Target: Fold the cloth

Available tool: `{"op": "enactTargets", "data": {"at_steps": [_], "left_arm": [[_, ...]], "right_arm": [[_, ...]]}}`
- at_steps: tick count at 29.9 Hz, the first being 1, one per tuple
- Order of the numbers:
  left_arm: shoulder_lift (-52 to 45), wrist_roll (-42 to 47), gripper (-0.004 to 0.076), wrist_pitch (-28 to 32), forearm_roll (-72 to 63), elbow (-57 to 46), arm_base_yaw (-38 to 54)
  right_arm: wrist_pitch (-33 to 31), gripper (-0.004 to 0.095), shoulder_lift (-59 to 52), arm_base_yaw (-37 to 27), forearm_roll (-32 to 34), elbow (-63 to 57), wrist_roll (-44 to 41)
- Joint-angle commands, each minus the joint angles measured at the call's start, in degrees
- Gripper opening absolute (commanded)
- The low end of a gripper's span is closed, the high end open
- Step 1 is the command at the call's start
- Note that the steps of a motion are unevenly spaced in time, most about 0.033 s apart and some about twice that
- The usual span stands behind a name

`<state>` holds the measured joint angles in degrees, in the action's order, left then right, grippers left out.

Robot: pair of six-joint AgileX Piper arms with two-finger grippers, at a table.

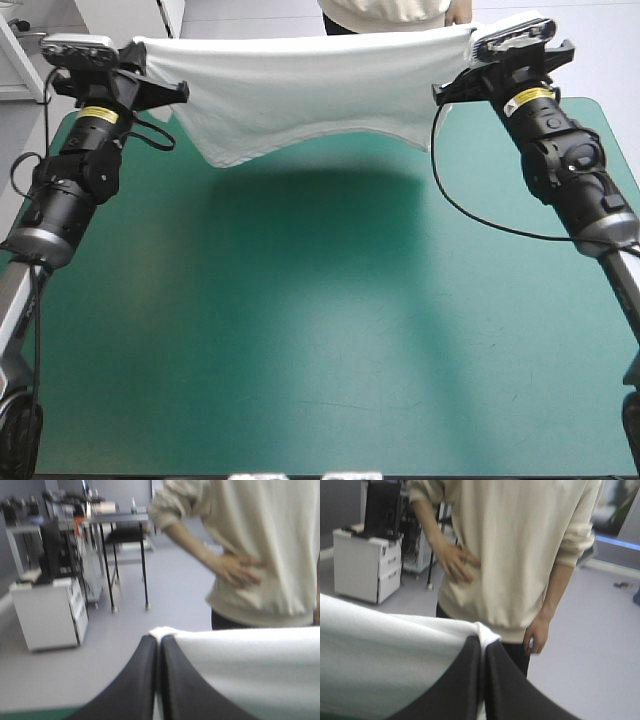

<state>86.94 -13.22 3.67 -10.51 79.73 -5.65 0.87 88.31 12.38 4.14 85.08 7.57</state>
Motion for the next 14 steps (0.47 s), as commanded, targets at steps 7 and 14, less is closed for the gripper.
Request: {"op": "enactTargets", "data": {"at_steps": [7, 14], "left_arm": [[4.79, 4.42, -0.0009, -17.41, -0.67, -4.27, 0.06], [2.37, 0.25, -0.0009, -24.97, -0.54, -10.81, 0.06]], "right_arm": [[-11.19, -0.0017, 4.04, -0.45, -3.22, -3.3, -0.02], [-13.98, -0.0017, -0.99, -0.45, -8.01, -19.1, 3.13]]}}
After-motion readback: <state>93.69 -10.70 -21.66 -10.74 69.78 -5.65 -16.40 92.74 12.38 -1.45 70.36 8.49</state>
